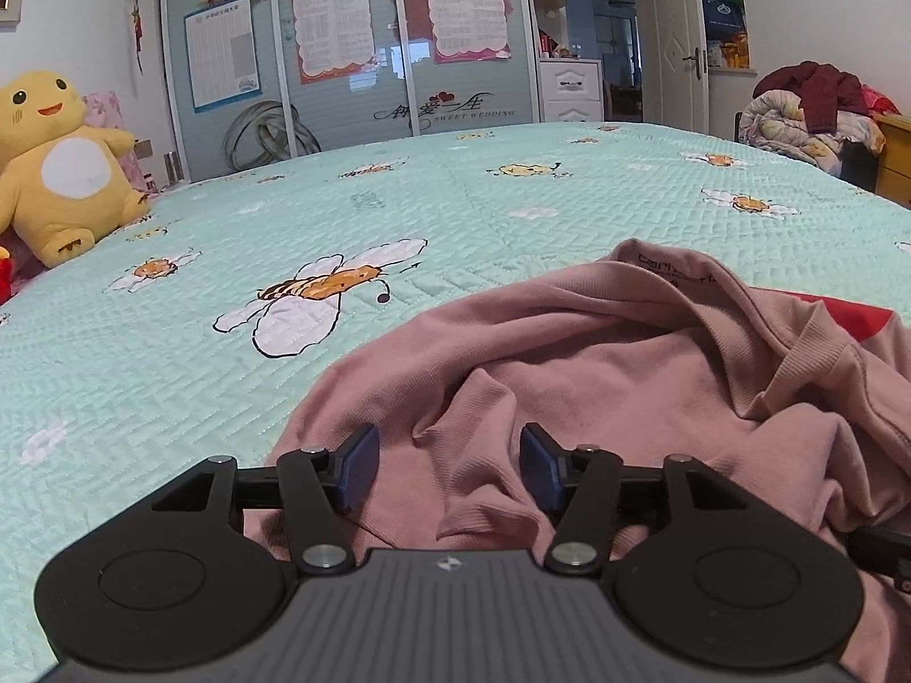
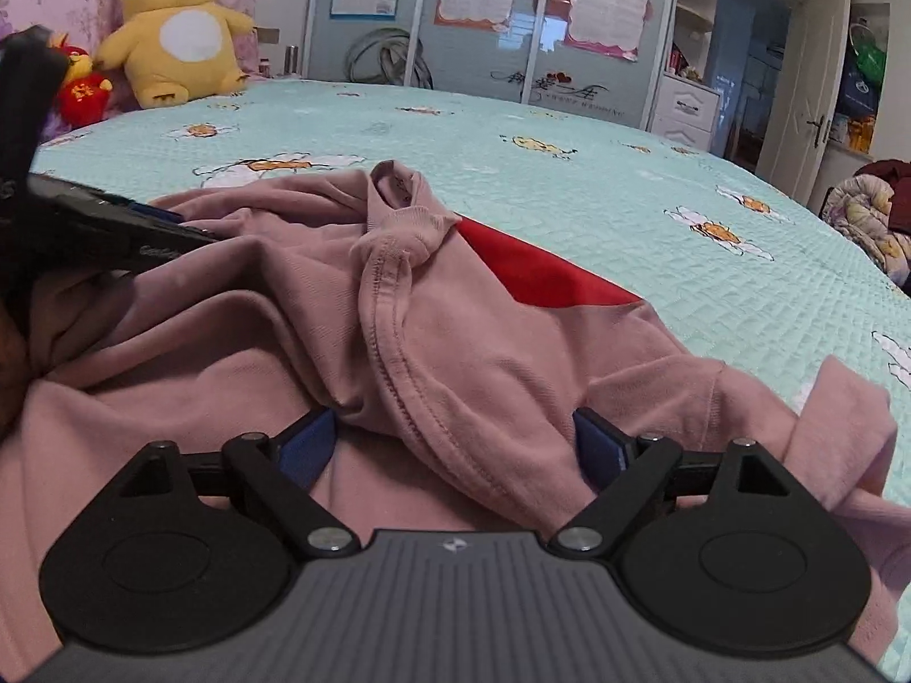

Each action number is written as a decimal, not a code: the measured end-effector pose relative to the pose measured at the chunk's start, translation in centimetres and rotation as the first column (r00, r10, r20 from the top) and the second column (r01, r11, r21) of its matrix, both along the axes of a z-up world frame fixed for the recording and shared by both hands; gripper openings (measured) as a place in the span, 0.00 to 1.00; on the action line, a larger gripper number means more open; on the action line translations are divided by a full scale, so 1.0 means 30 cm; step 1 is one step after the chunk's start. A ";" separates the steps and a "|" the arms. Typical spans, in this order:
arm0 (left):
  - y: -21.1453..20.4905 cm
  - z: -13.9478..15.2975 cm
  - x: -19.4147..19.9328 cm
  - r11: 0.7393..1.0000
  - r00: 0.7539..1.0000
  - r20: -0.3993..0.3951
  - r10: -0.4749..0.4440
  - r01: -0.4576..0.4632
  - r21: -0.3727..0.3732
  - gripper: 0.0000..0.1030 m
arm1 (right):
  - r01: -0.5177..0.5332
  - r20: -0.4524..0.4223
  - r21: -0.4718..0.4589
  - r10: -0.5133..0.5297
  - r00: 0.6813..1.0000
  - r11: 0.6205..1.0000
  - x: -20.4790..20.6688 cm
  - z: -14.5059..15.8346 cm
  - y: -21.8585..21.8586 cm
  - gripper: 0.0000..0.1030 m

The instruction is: Fold clothes

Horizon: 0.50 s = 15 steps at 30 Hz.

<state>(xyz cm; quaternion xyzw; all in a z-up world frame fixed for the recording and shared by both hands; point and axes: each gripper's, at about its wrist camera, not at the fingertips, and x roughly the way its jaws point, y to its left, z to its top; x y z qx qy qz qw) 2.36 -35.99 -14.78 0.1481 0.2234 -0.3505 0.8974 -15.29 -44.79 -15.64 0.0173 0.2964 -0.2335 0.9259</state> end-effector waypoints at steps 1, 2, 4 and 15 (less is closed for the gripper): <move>0.000 -0.001 -0.001 1.000 1.000 -0.002 0.000 0.000 -0.001 0.57 | 0.002 0.001 0.006 -0.002 1.000 1.000 0.004 0.000 -0.005 0.86; 0.000 -0.001 -0.001 1.000 1.000 -0.003 -0.001 0.001 -0.002 0.57 | 0.002 0.005 0.014 -0.002 1.000 1.000 0.002 0.000 -0.011 0.86; 0.003 0.000 0.001 1.000 1.000 -0.005 -0.002 0.002 -0.006 0.57 | 0.002 0.008 0.019 -0.002 1.000 1.000 -0.003 -0.001 -0.013 0.86; 0.013 0.002 0.010 1.000 1.000 -0.020 -0.010 0.010 -0.029 0.59 | -0.037 -0.041 0.016 0.038 0.998 0.999 0.105 0.020 -0.128 0.89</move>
